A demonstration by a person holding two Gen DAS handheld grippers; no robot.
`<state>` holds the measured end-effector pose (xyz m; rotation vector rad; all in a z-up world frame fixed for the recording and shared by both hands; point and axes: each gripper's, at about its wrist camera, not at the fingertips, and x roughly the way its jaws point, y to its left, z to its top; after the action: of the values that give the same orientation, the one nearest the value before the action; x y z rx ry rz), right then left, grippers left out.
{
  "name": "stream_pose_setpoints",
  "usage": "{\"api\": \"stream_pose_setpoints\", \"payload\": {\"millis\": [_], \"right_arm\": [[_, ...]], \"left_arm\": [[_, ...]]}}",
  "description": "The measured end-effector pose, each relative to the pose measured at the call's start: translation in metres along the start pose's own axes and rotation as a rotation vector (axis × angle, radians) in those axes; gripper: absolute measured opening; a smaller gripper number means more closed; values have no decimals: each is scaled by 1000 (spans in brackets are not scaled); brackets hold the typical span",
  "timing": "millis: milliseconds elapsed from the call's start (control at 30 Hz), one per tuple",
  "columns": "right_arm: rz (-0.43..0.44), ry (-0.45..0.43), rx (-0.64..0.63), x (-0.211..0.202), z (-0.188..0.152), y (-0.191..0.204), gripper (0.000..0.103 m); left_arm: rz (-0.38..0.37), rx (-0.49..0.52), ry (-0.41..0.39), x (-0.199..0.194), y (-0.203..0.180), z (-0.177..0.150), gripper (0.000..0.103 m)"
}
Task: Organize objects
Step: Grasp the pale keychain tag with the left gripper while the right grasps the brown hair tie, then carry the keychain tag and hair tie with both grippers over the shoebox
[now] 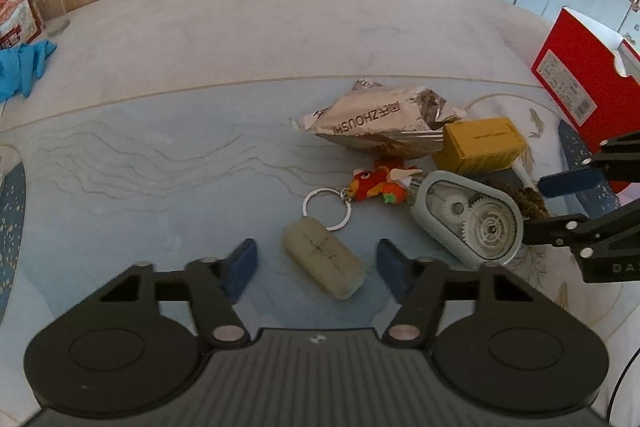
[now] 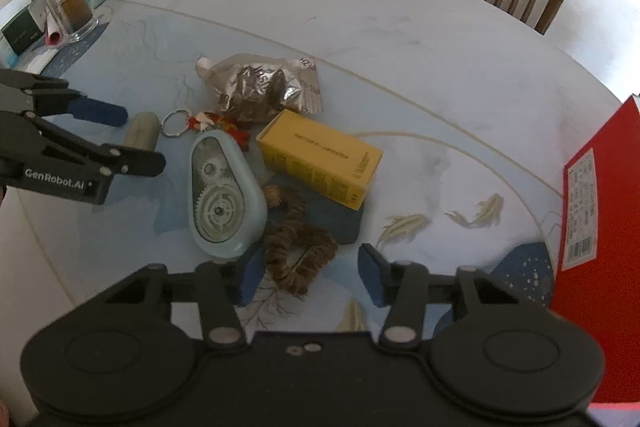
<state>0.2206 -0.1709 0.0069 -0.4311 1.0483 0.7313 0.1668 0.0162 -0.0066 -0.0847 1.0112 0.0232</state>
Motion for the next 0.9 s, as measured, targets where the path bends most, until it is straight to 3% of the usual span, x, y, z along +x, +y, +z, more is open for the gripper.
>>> {"api": "stream_pose_setpoints", "payload": {"millis": [100, 433, 900], "right_arm": [[5, 6, -6, 2, 1, 2, 37], [-6, 6, 36, -1, -4, -1, 11], [2, -112, 59, -59, -17, -9, 9]], "left_arm": [[-12, -2, 3, -1, 0, 1, 44], [-31, -24, 7, -4, 1, -1, 26], [-28, -63, -18, -31, -5, -2, 22]]}}
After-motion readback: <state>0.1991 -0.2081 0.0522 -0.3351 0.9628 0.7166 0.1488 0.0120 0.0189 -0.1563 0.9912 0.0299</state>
